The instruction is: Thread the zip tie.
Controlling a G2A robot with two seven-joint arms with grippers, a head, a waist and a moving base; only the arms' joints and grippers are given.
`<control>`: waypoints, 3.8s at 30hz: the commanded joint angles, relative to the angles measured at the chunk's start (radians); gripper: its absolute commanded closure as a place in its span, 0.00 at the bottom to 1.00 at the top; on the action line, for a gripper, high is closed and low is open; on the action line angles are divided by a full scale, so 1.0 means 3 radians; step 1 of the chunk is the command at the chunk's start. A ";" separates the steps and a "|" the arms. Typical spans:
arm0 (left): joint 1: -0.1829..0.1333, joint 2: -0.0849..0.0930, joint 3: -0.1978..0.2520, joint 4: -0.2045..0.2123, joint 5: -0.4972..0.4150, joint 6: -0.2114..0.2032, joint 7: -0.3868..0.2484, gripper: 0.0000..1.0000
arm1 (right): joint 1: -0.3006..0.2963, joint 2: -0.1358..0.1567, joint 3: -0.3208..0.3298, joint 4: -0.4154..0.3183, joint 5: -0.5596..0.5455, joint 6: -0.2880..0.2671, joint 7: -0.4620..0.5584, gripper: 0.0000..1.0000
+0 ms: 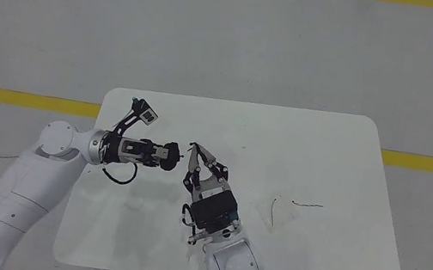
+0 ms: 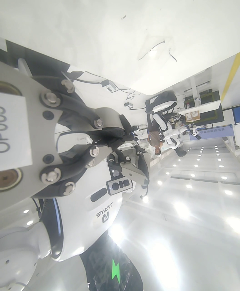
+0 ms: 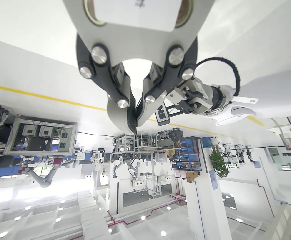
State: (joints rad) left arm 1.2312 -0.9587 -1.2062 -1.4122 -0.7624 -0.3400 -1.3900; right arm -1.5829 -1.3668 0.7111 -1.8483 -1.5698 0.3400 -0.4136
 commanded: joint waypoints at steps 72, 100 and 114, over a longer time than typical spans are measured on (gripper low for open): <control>0.0000 0.0000 0.0000 0.0000 0.0000 0.0000 0.0000 1.00 | -0.0188 0.0159 0.0018 -0.0222 -0.0001 0.0000 -0.0034 1.00; 0.0000 0.0000 0.0000 0.0000 0.0000 0.0000 0.0000 1.00 | -0.0125 0.0034 0.0004 -0.0070 0.0009 0.0000 0.0005 1.00; 0.0000 0.0000 0.0000 0.0000 0.0000 0.0000 0.0000 1.00 | -0.0063 -0.0016 -0.0037 0.0023 0.0010 0.0000 0.0027 1.00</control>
State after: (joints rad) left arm 1.2312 -0.9587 -1.2062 -1.4122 -0.7624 -0.3400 -1.3900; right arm -1.6017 -1.3709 0.6995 -1.8425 -1.5662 0.3400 -0.4062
